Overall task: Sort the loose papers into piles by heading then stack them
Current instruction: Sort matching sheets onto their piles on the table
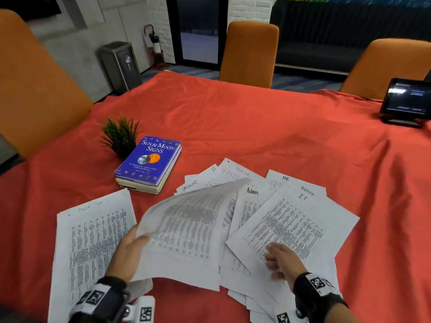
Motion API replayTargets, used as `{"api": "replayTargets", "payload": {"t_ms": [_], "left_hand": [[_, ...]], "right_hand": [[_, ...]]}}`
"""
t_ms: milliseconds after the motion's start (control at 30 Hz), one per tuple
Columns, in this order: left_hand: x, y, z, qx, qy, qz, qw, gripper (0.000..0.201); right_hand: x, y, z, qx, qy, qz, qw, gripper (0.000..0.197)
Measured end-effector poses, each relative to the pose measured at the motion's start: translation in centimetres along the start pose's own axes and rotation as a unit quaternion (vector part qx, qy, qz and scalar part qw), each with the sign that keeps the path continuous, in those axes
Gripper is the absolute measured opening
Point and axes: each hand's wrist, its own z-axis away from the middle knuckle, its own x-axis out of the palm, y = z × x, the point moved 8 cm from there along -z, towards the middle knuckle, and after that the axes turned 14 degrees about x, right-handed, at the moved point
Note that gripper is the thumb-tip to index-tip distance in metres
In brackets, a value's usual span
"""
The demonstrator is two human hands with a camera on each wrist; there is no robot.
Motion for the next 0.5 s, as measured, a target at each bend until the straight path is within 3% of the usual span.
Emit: {"api": "replayTargets", "payload": {"t_ms": [100, 167, 233, 400, 500], "left_hand": [[-1.1, 0.8, 0.7, -0.016, 0.014, 0.04, 0.999, 0.019], [-0.3, 0.2, 0.8, -0.016, -0.009, 0.044, 0.999, 0.019], [1.8, -0.8, 0.8, -0.028, -0.045, 0.03, 0.998, 0.028], [12.2, -0.5, 0.8, -0.033, -0.182, 0.062, 0.981, 0.026], [17.9, -0.4, 0.8, -0.025, -0.256, 0.051, 0.965, 0.026]], "right_hand": [[-0.9, -0.1, 0.0, -0.006, 0.039, 0.012, 0.999, 0.024], [-2.0, -0.2, 0.2, -0.014, 0.081, 0.018, 0.996, 0.026], [-2.5, -0.4, 0.8, -0.029, 0.081, 0.006, 0.996, 0.028], [-0.7, -1.6, 4.2, -0.059, -0.041, -0.058, 0.996, 0.029], [-2.7, -1.6, 4.7, -0.057, 0.014, -0.073, 0.996, 0.015]]}}
